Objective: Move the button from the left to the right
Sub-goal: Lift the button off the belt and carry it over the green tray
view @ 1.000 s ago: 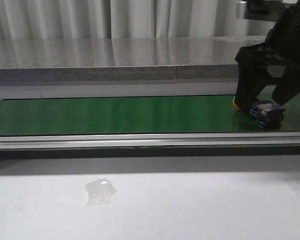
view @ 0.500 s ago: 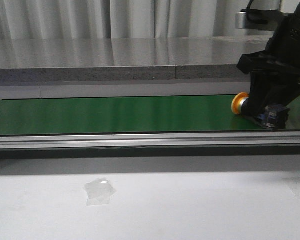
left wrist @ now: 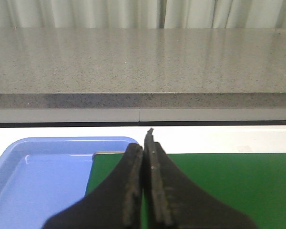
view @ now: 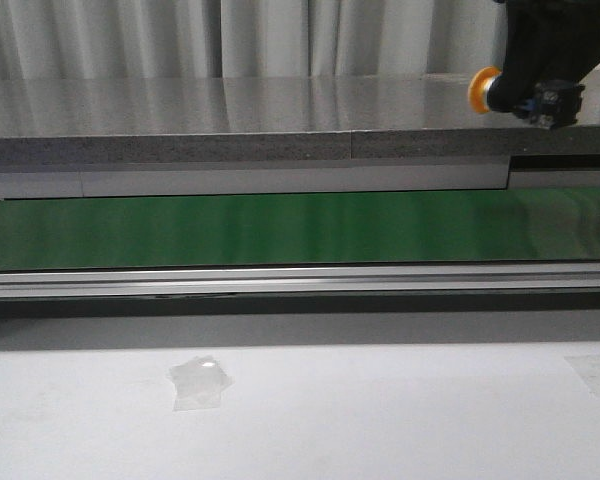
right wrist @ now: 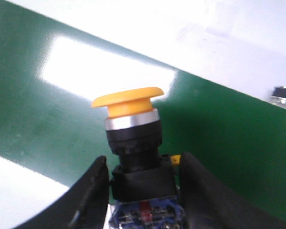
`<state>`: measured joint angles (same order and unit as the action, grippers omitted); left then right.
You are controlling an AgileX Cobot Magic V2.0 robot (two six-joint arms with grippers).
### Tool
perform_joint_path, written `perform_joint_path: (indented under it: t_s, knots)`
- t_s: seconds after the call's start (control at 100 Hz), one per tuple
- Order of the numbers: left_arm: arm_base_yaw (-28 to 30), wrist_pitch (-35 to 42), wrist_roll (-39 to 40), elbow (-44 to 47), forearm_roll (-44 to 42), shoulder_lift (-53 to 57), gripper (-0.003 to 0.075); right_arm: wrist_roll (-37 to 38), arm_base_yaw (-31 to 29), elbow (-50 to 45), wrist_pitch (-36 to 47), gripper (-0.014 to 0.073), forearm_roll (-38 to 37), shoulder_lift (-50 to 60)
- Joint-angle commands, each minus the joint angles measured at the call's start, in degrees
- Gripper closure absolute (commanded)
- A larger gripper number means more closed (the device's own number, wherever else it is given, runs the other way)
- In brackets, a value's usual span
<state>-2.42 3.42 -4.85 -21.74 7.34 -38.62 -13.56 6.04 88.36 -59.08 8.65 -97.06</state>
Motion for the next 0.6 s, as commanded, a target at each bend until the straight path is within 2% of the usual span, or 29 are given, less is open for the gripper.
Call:
perform_joint_path:
  t_s: [0.0,0.37,0.59]
  knots:
    - [-0.52,4.72,0.15,-1.69,0.51,-0.21,0.074,0.51,-3.4,2.5,0.09,0.0398,-0.75,2.64]
    - [-0.52,4.72,0.15,-1.69,0.51,-0.21,0.074,0.31,-23.46,2.43,0.18,0.0398,-0.28,3.03]
    - [-0.52,4.72,0.15,-1.69,0.51,-0.21,0.074,0.31,-31.44,2.43,3.12,0.0398,-0.21,2.62]
